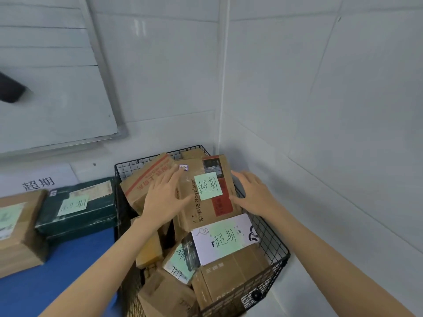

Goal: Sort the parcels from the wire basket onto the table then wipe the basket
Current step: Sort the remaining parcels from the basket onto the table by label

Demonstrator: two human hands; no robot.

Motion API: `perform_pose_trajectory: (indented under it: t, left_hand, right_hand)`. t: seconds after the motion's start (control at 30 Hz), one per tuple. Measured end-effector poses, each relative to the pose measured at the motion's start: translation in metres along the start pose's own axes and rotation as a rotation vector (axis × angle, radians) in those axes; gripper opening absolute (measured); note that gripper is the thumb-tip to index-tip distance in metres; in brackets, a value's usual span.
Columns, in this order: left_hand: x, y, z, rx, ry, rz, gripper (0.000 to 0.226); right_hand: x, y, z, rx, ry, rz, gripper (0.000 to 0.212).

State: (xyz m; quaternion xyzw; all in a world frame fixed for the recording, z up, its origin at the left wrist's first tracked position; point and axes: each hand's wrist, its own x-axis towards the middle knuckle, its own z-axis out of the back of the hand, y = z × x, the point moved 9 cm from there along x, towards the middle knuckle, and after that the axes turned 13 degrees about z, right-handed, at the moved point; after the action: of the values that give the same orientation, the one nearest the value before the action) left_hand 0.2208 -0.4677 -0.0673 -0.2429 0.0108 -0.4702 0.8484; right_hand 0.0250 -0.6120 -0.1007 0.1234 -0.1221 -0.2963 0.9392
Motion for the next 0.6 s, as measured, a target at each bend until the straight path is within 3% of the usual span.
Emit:
perform_pose_trajectory:
  t: [0.33, 0.6]
  left_hand:
    - [-0.003, 0.021, -0.035, 0.036, 0.056, 0.106, 0.092]
    - [-0.006, 0.032, -0.038, 0.073, 0.037, 0.149, 0.099]
  right_hand:
    - [0.043, -0.019, -0.019, 0.063, 0.087, 0.094, 0.08]
    - [0.063, -0.008, -0.021, 0.194, -0.013, 0.185, 0.083]
